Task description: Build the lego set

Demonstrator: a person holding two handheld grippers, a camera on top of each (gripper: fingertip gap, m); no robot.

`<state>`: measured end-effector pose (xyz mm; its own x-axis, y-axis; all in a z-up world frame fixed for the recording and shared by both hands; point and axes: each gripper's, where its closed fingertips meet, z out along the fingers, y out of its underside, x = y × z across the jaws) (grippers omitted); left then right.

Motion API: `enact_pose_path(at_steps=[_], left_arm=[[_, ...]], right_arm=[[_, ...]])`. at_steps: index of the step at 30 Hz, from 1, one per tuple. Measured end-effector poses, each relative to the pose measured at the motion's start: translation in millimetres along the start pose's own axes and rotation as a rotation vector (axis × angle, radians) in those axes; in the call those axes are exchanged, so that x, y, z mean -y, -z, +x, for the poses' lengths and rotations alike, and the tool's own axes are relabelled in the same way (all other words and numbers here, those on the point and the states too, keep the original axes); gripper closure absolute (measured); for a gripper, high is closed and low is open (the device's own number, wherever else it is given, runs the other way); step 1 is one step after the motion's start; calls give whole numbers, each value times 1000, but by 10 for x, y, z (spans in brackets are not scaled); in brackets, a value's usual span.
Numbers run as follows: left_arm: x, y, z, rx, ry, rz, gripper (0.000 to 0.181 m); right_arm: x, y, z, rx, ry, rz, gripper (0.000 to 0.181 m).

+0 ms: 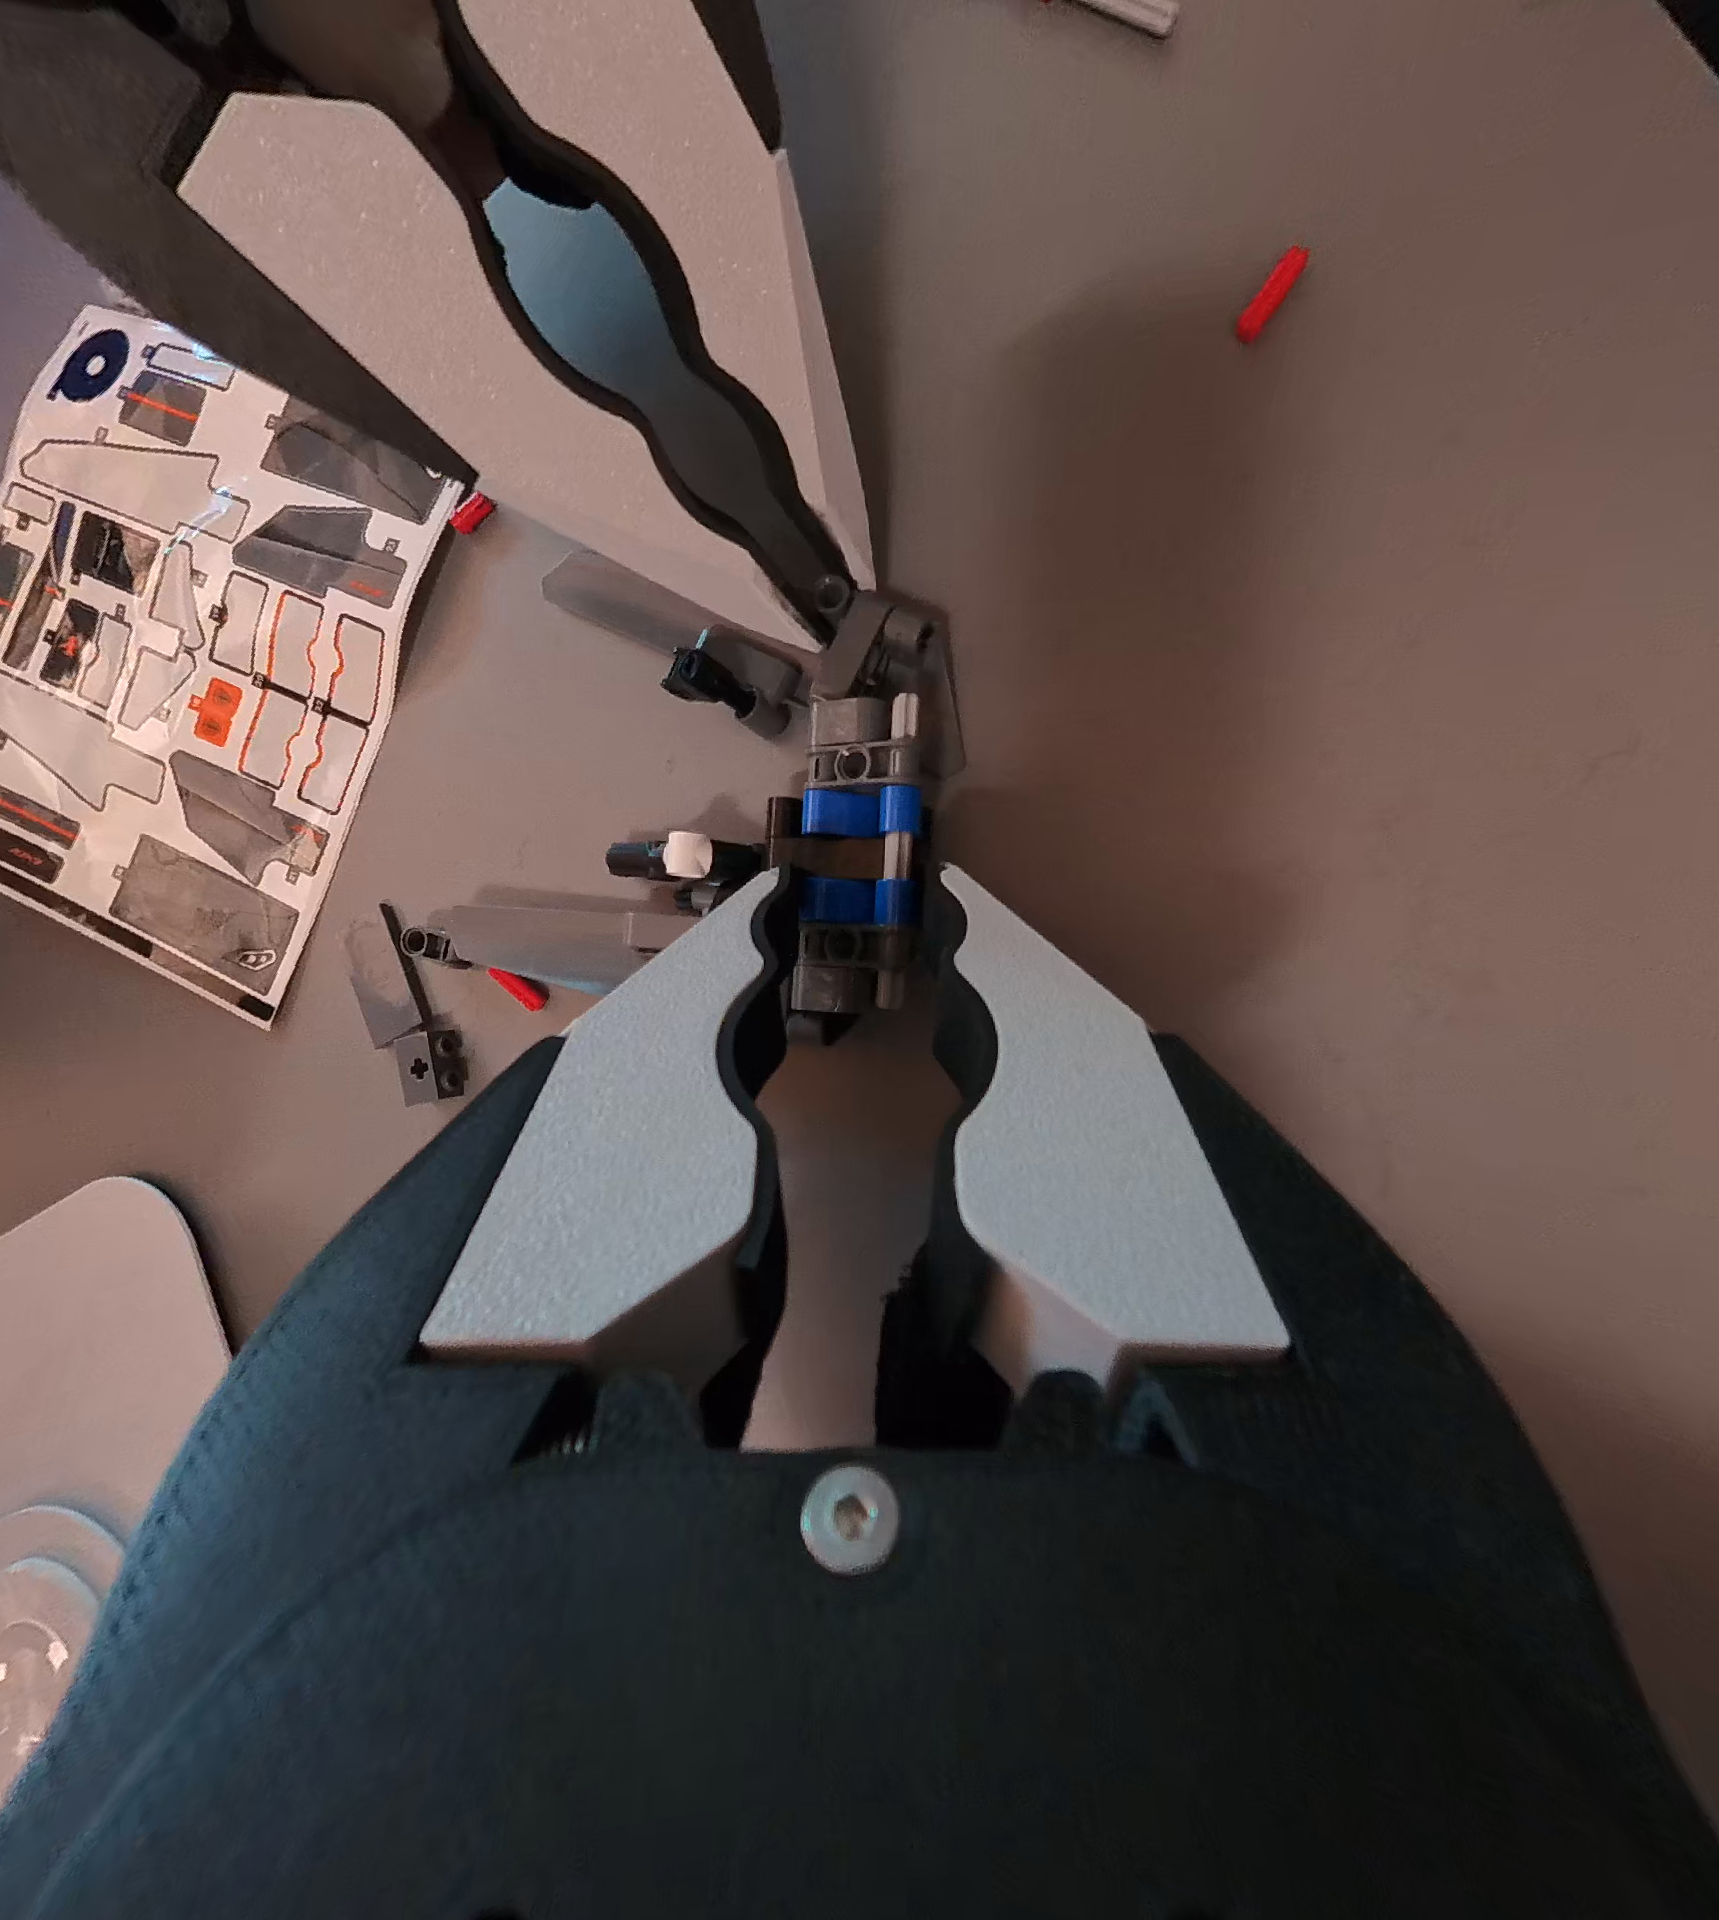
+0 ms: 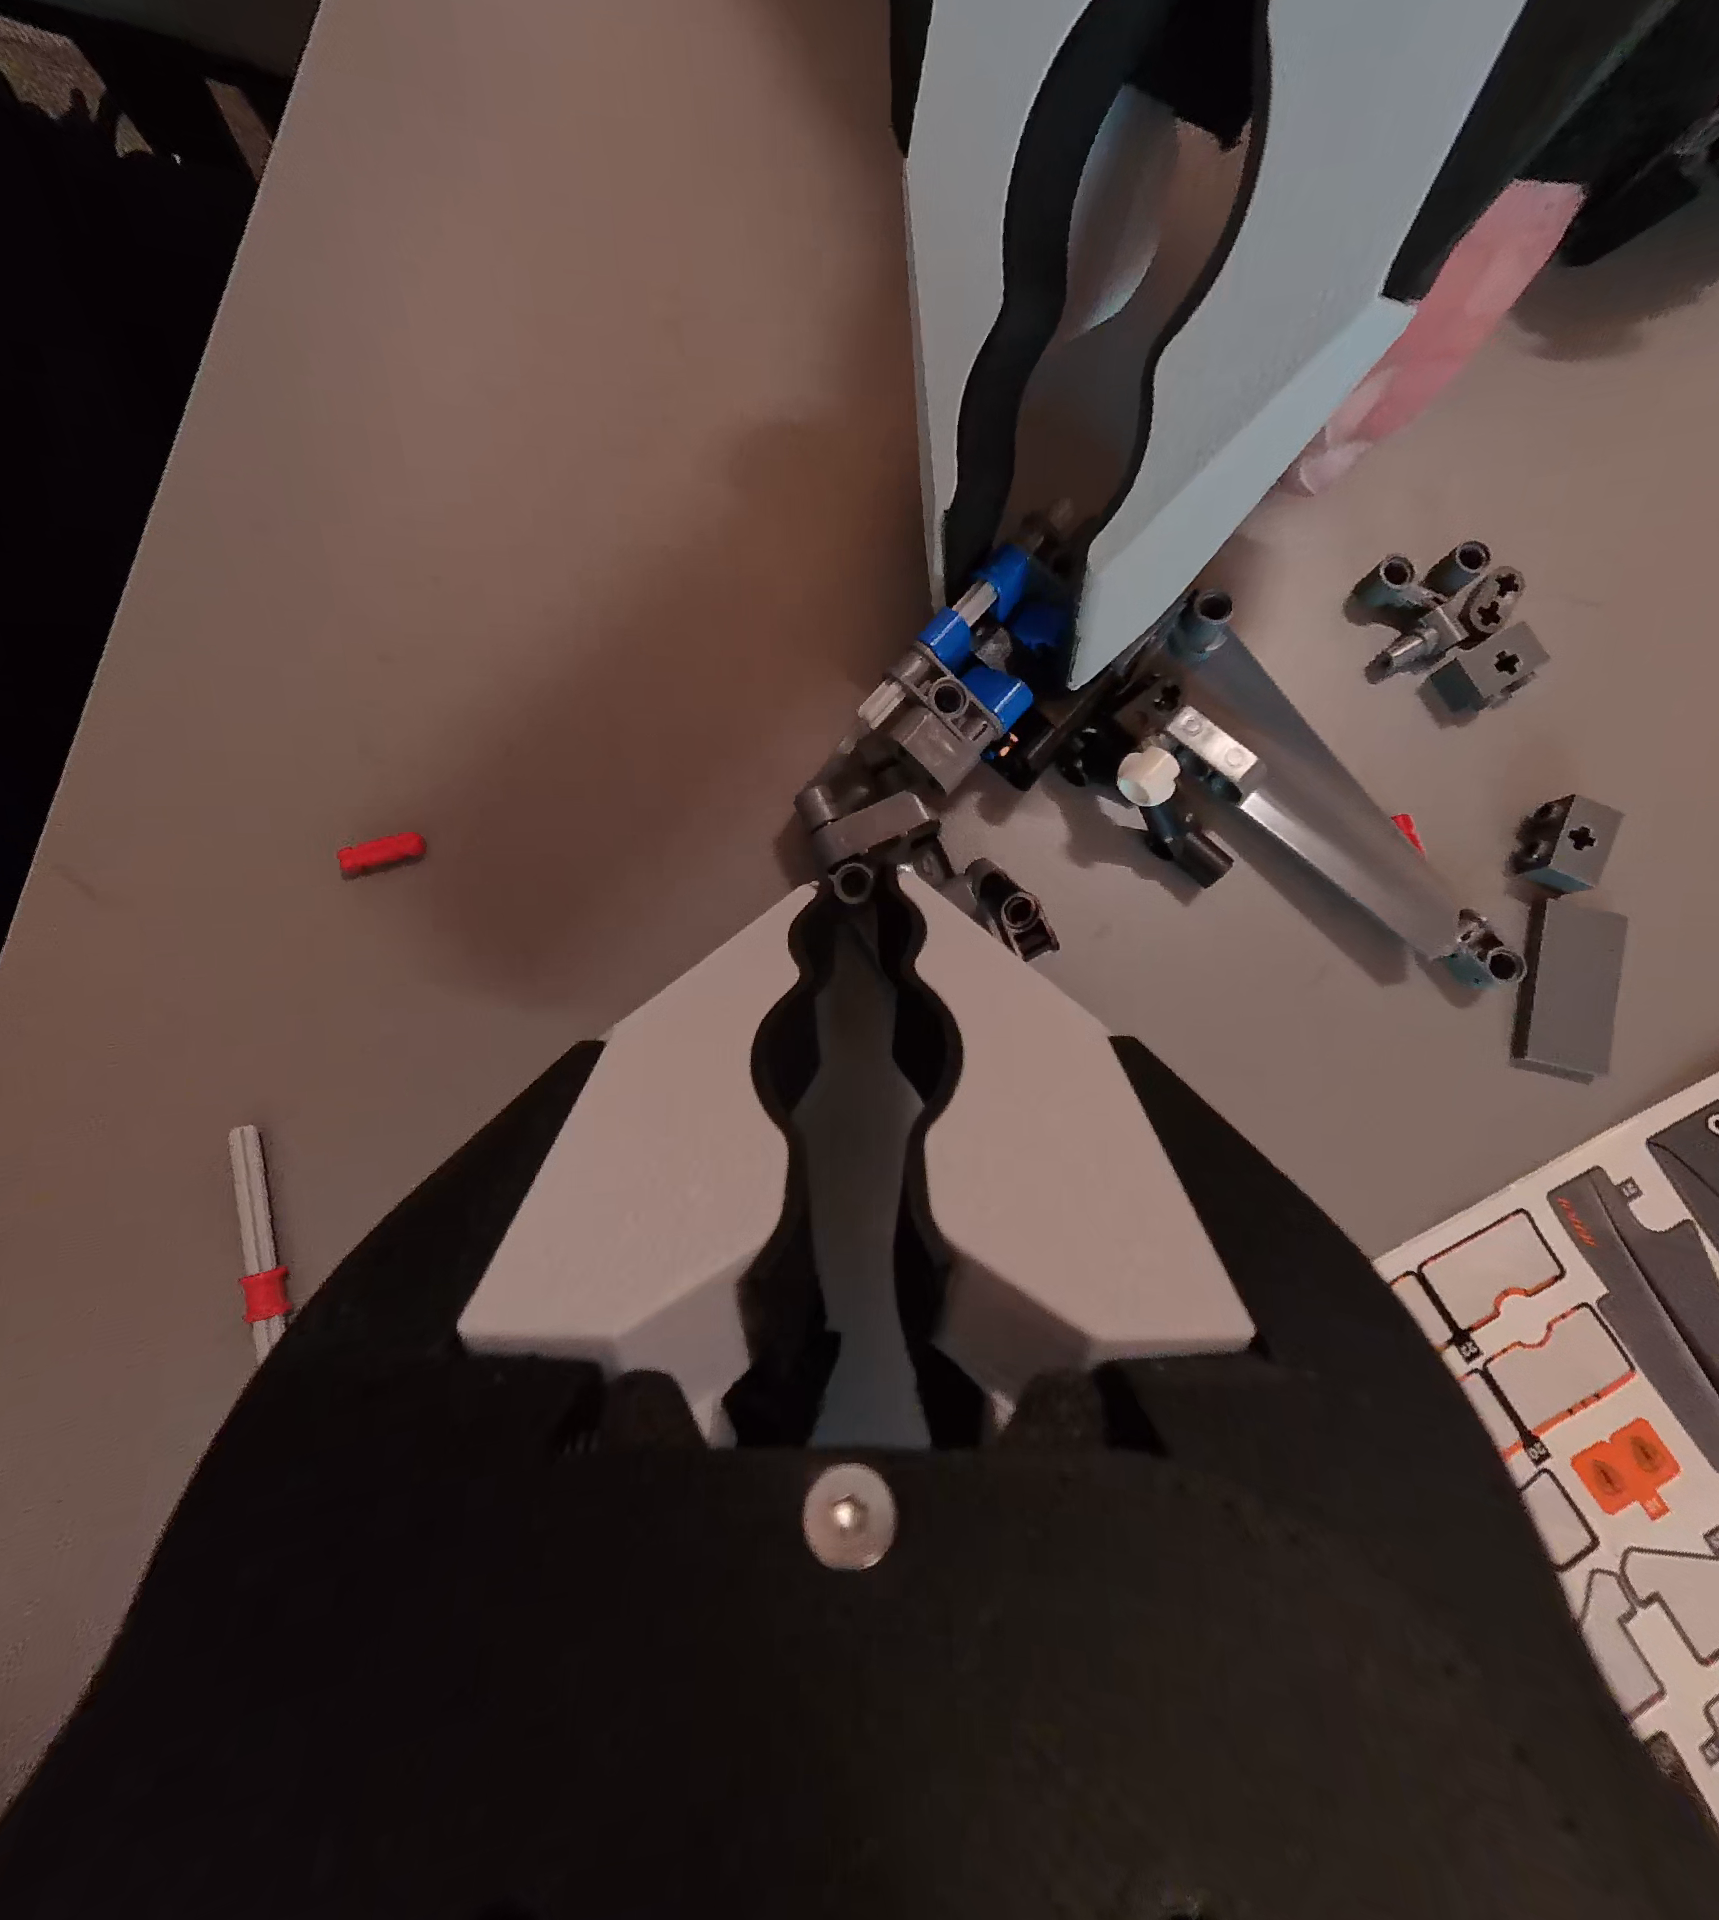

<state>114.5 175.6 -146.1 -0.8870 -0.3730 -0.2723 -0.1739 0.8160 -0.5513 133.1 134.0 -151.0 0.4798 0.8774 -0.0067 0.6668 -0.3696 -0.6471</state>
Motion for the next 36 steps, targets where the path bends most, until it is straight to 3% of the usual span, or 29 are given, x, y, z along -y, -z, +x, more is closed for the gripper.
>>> enact_pose_path(at_steps=[22, 26, 36], left_arm=[[-13, 18, 23, 16, -40, -32, 160], [-4, 13, 31, 15, -43, -31, 160], [-4, 14, 36, 16, -43, -31, 160]], right_arm=[[40, -17, -7, 36, -76, 52, 175], [13, -44, -7, 11, -55, 23, 164], [-15, 92, 11, -105, 1, 3, 155]])
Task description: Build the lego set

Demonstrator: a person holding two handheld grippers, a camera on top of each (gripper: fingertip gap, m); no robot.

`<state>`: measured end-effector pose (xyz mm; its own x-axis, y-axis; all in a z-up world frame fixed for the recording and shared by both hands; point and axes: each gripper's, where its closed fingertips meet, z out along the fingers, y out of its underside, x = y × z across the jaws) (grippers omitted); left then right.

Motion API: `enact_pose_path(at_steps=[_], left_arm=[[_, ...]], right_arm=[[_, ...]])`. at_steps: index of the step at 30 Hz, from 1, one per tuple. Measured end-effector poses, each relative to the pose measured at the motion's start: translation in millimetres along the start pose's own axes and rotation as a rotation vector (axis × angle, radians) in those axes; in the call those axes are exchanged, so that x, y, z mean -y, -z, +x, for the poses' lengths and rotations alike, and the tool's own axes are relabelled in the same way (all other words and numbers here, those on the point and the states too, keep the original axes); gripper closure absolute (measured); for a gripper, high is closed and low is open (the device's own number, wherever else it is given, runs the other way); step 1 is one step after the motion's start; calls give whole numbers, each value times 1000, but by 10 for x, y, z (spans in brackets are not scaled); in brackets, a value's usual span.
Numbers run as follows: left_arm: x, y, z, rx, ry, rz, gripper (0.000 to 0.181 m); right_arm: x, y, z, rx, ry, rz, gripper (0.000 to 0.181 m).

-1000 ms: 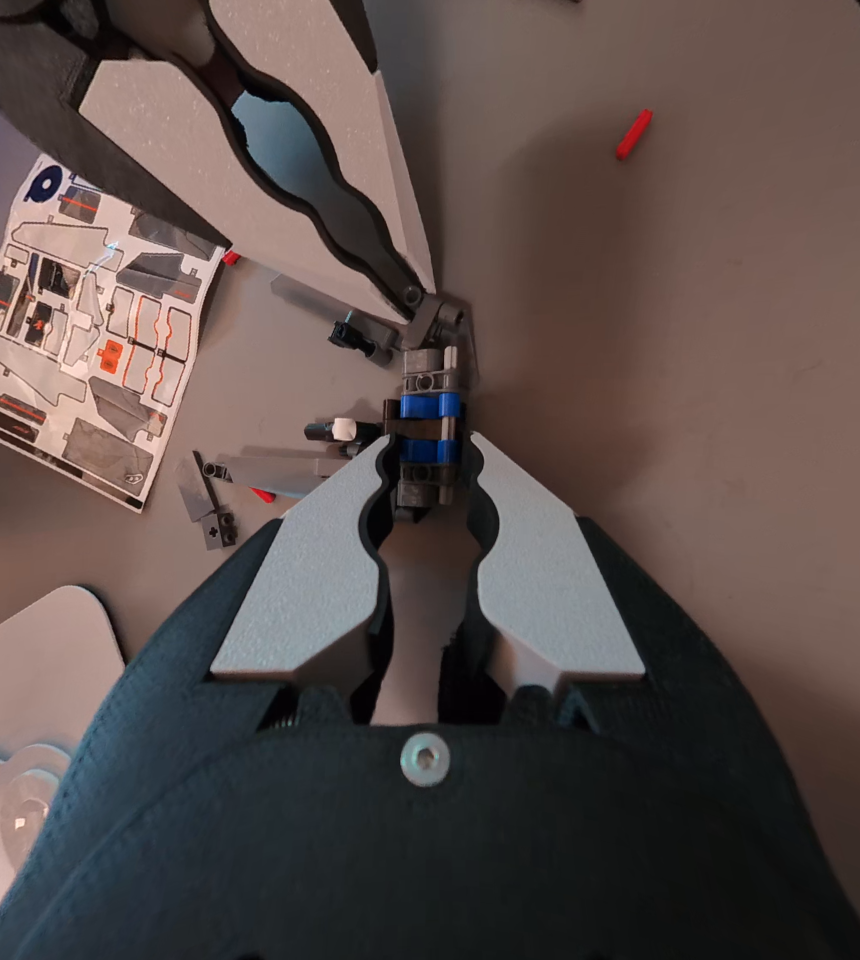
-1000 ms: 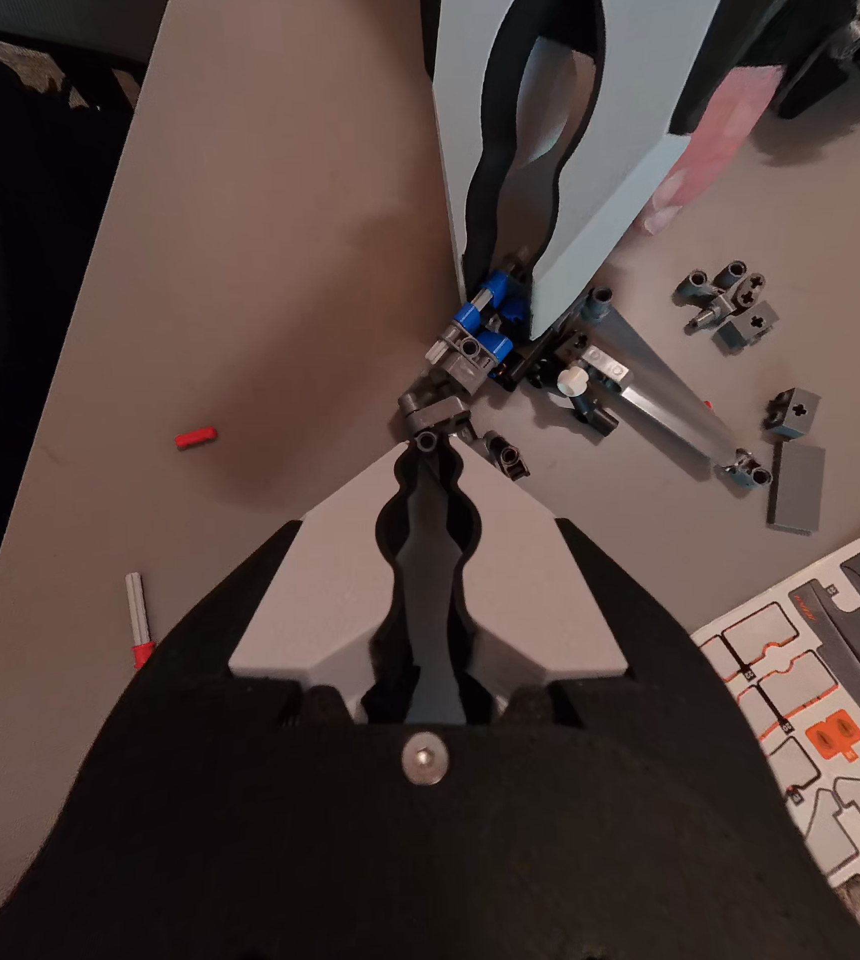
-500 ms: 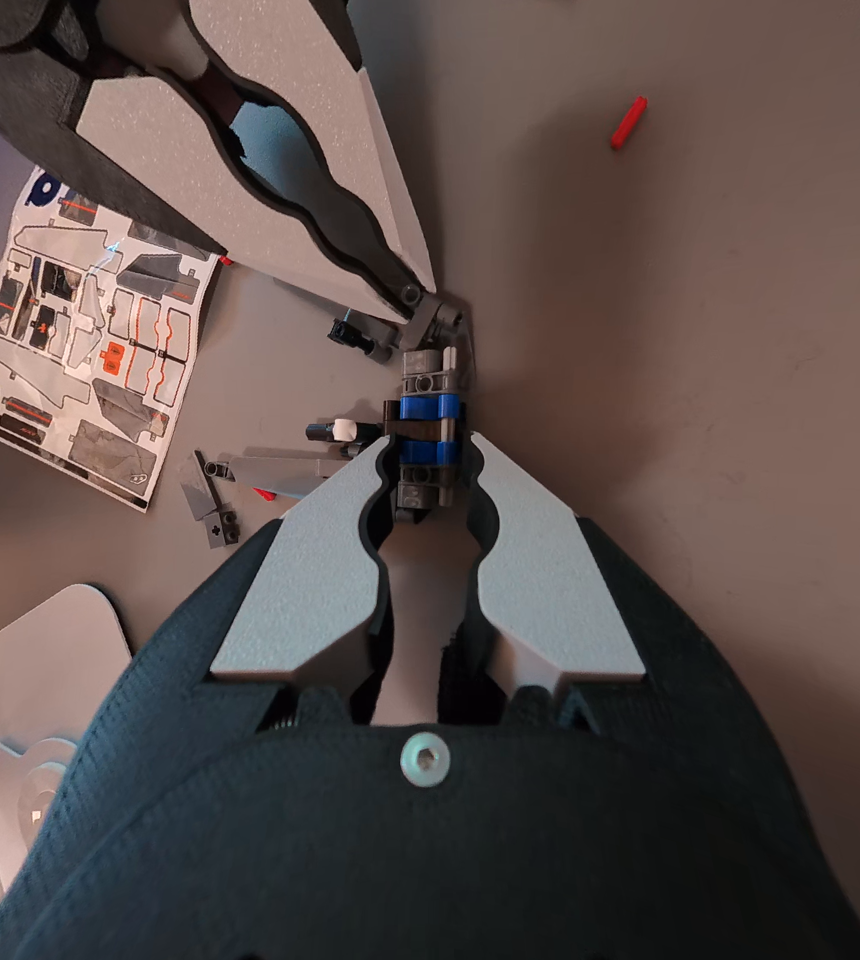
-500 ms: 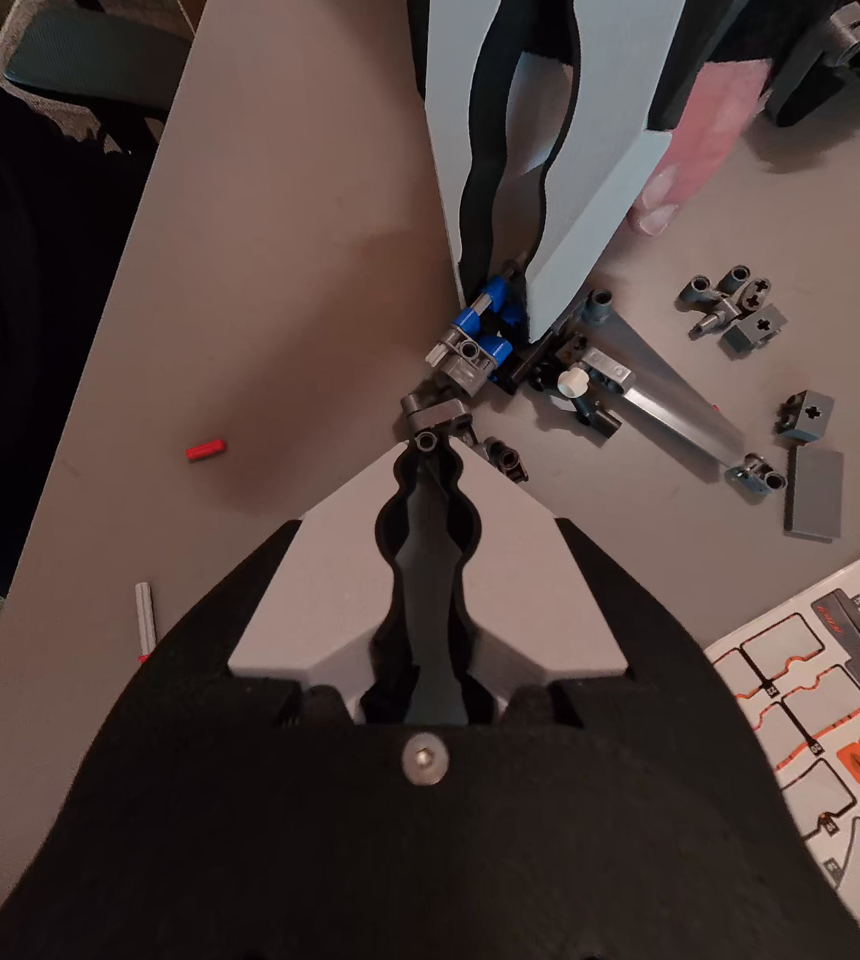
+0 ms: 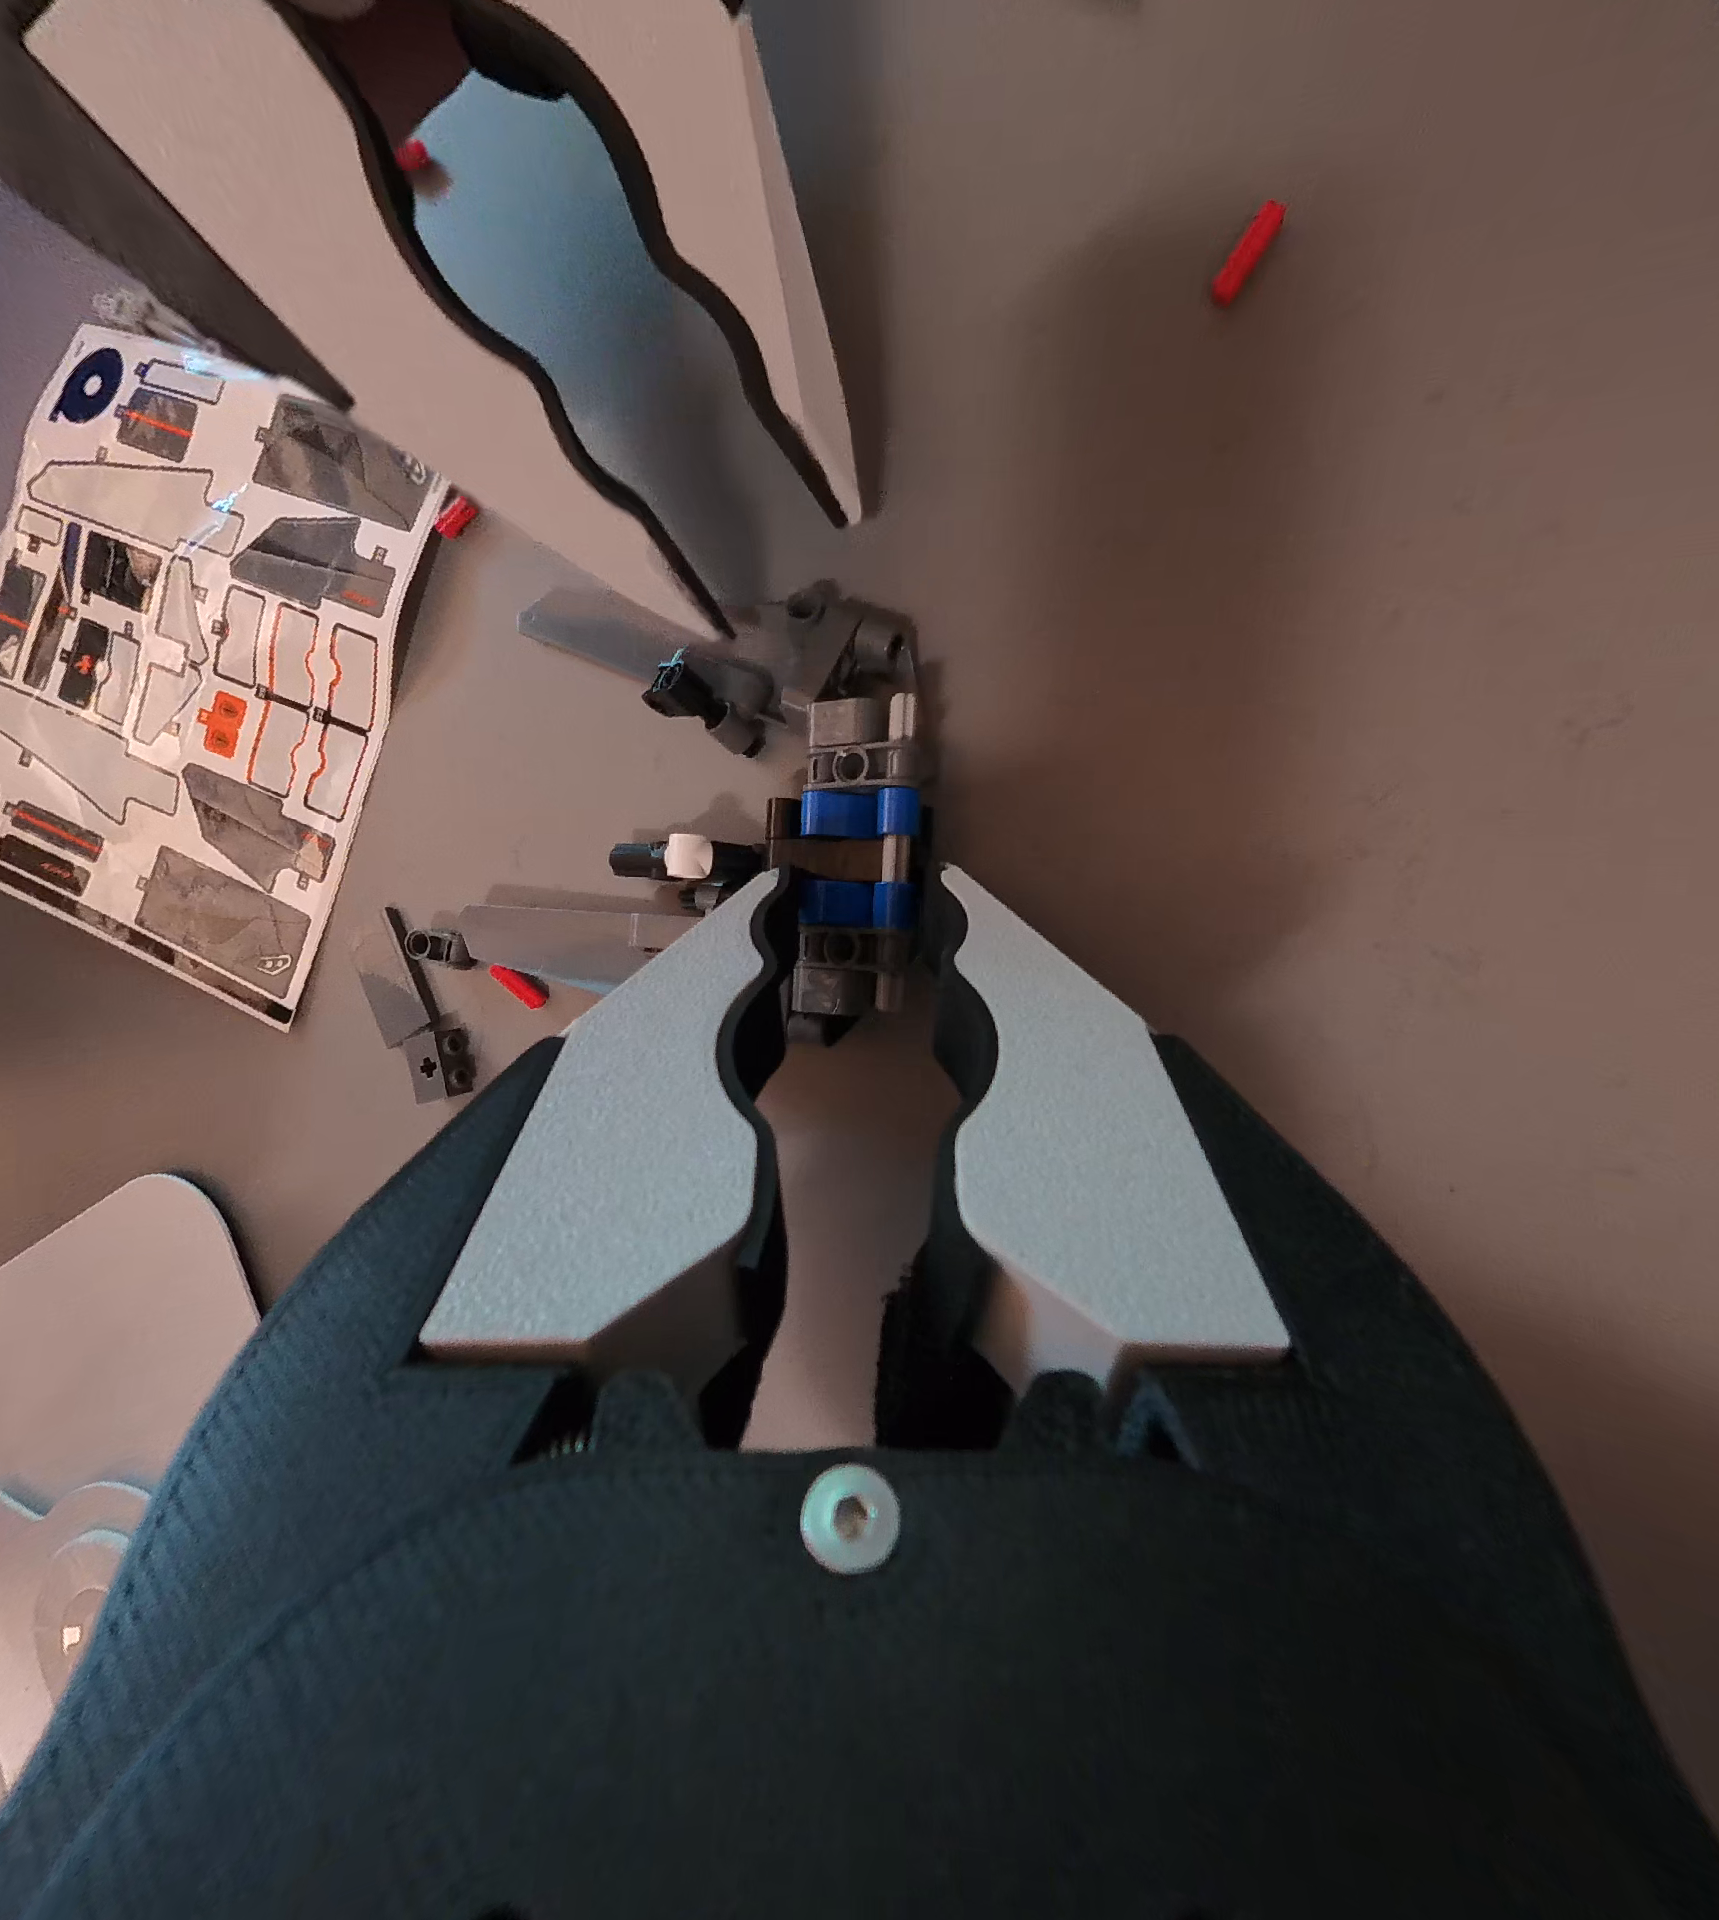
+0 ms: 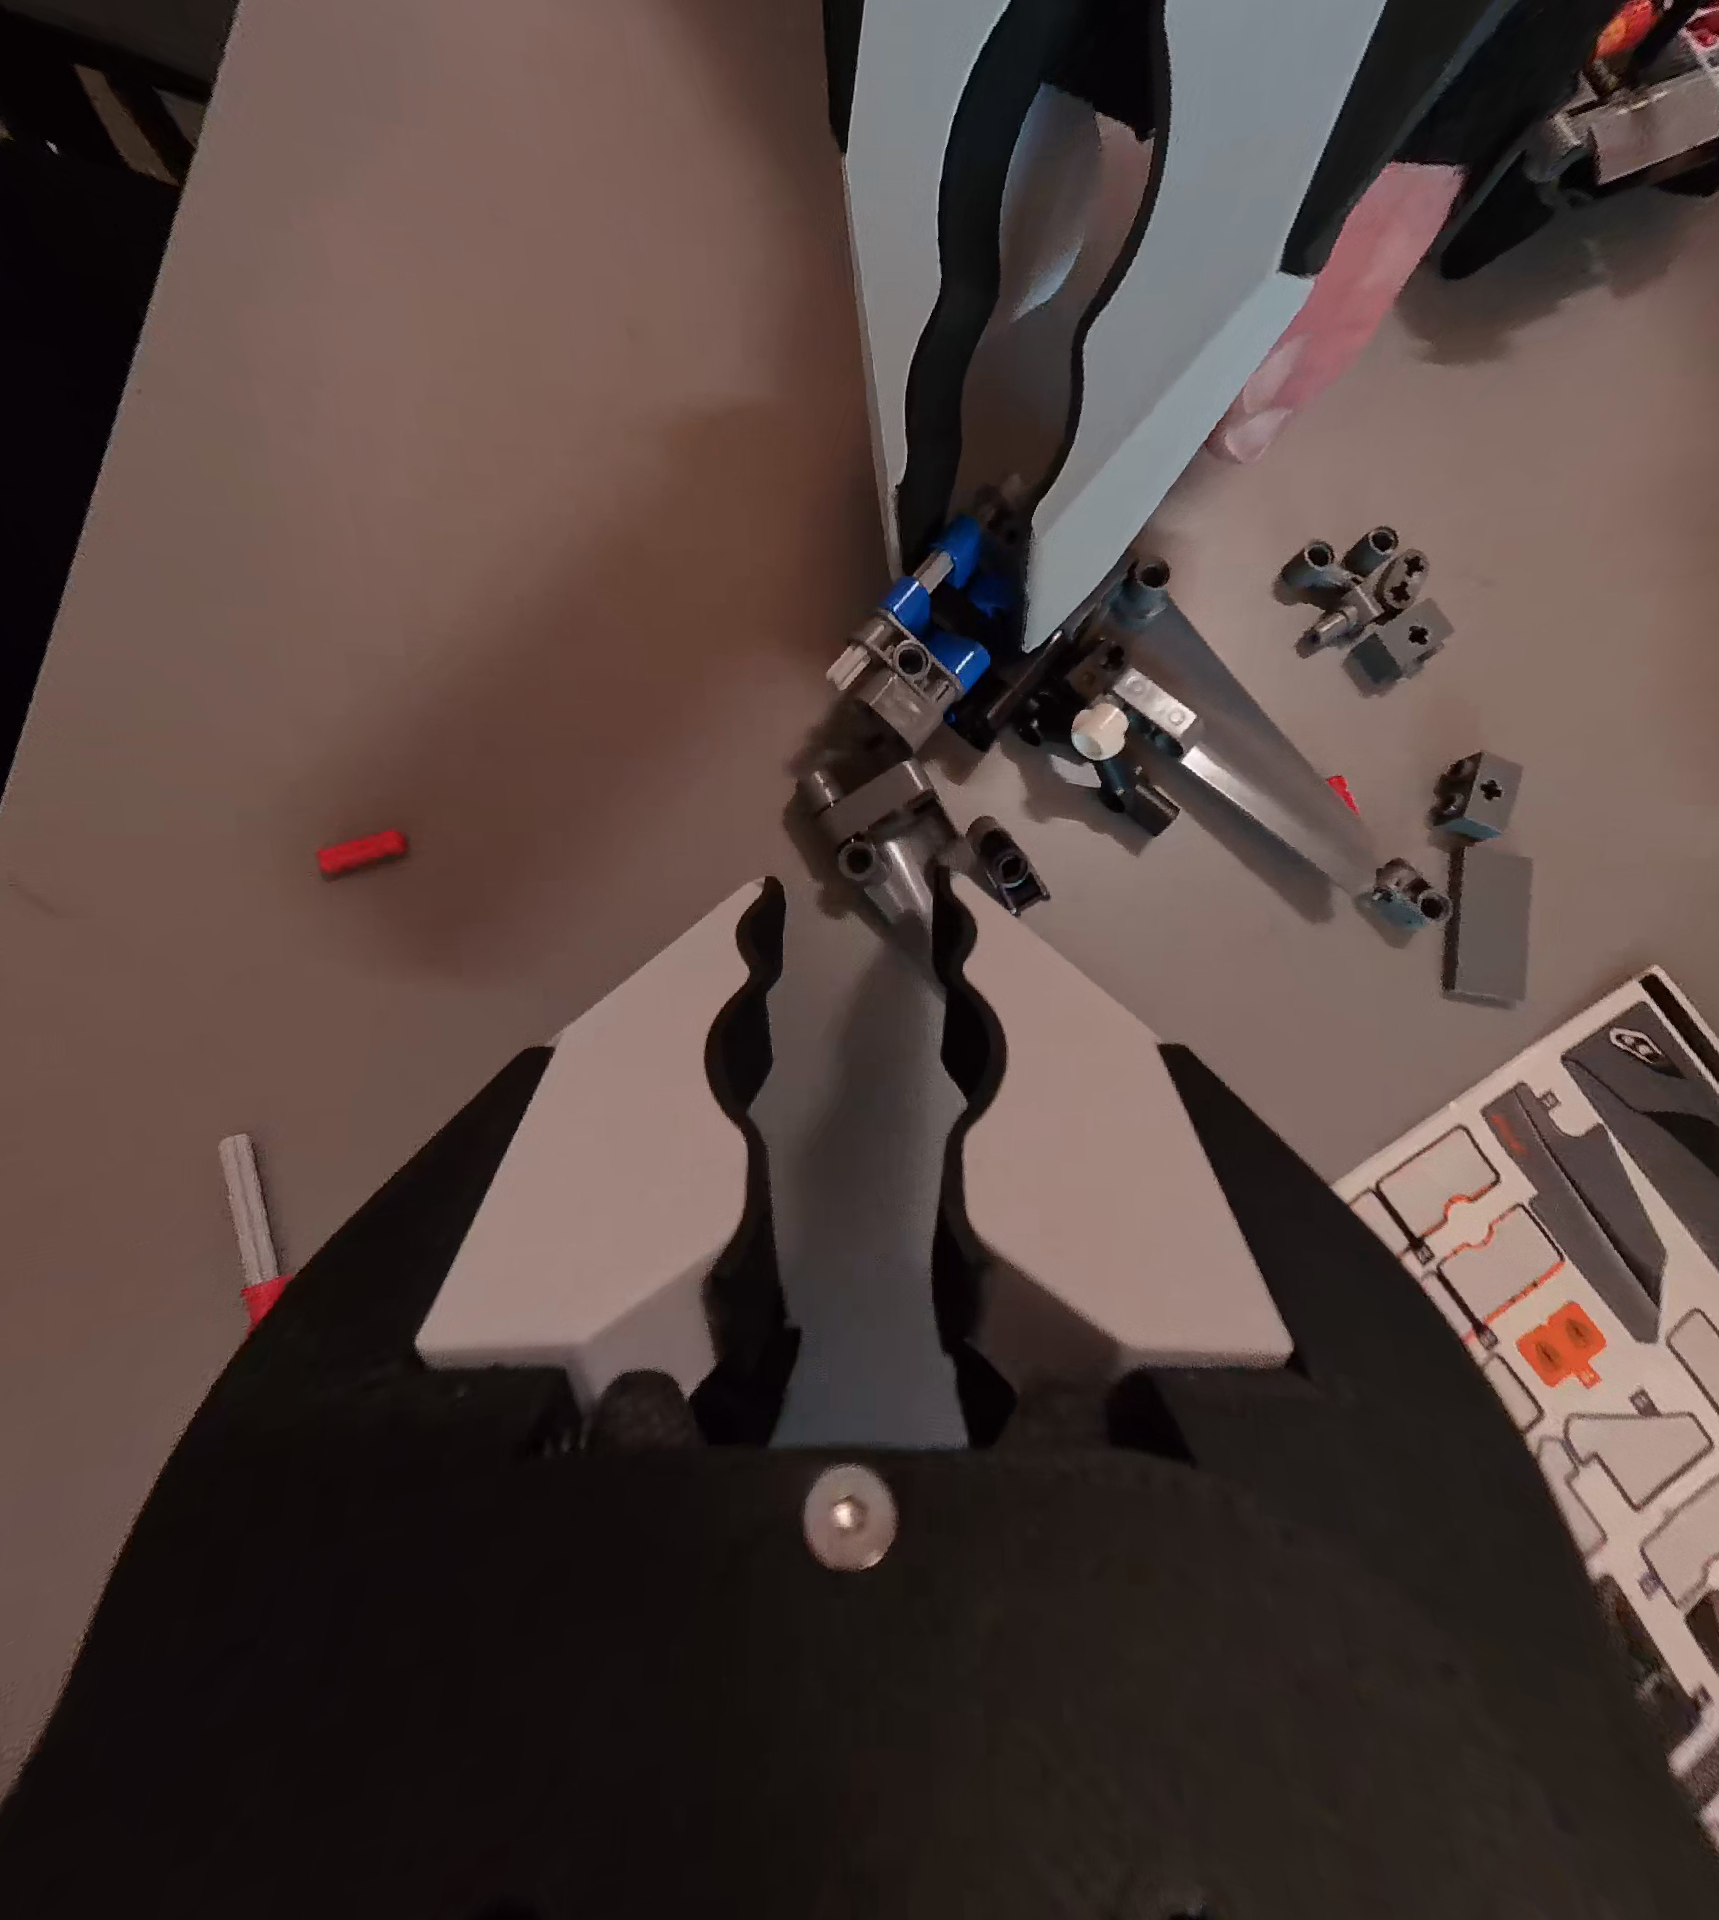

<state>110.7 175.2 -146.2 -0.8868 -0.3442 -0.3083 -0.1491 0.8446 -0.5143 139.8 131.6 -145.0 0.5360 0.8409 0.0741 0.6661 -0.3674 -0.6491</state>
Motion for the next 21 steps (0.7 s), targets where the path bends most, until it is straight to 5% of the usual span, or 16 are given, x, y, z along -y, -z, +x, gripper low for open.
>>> enact_pose_path(at_steps=[21], left_arm=[[6, -2, 9, 3, 1, 2, 160]], right_arm=[[36, -143, -6, -77, 11, -41, 172]])
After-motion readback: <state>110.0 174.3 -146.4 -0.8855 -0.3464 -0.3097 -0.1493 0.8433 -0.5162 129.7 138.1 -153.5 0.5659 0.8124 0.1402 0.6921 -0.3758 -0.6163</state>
